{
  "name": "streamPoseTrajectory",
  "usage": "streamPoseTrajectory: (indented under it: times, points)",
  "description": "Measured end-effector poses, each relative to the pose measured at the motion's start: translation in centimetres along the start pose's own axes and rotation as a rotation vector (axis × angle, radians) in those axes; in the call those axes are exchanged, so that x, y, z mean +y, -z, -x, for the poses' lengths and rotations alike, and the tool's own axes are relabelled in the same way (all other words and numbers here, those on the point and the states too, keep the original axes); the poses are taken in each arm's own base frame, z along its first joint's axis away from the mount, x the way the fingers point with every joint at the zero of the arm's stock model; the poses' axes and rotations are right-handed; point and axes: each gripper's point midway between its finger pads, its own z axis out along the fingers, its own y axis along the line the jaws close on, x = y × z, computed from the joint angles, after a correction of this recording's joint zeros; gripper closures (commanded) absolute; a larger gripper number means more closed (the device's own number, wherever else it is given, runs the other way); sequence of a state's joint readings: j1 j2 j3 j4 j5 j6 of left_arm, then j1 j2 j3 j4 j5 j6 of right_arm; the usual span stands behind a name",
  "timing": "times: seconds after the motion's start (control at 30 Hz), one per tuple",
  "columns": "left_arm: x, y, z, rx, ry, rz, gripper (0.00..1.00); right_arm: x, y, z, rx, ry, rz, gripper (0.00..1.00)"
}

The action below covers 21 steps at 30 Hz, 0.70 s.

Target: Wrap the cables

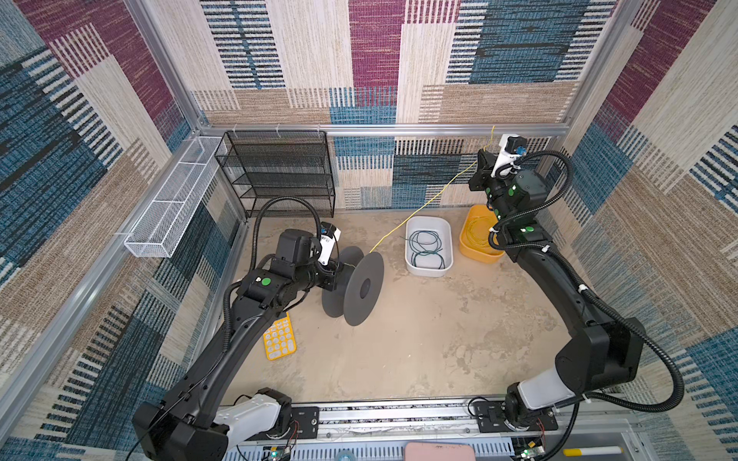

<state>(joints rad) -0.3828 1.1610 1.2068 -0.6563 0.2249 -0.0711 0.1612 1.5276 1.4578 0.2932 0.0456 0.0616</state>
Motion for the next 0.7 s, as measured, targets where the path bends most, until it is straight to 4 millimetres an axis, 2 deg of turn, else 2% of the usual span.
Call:
streamPoseTrajectory:
  times: [0.1, 0.2, 0.4, 0.53, 0.7]
  points:
    - [-0.4, 0.3, 0.3, -0.017, -0.007, -0.017, 1.0, -0.3, 0.0, 0.0, 0.005, -0.012, -0.007, 1.0]
    - [-0.6, 0.8, 0.3, -0.022, -0.009, -0.023, 1.0, -0.5, 0.0, -0.8, 0.019, -0.027, -0.011, 1.0]
    - [-1.5, 3.3, 1.1, -0.025, -0.021, -0.045, 1.0, -0.8, 0.4, -4.1, 0.063, -0.044, -0.053, 1.0]
    - [-1.5, 4.9, 1.7, -0.029, -0.022, -0.036, 1.0, -0.6, 0.7, -5.4, 0.06, -0.055, -0.076, 1.0]
    - [-1.8, 7.7, 3.8, -0.101, -0.018, -0.054, 1.0, -1.0, 0.8, -8.1, 0.084, -0.07, -0.101, 1.0]
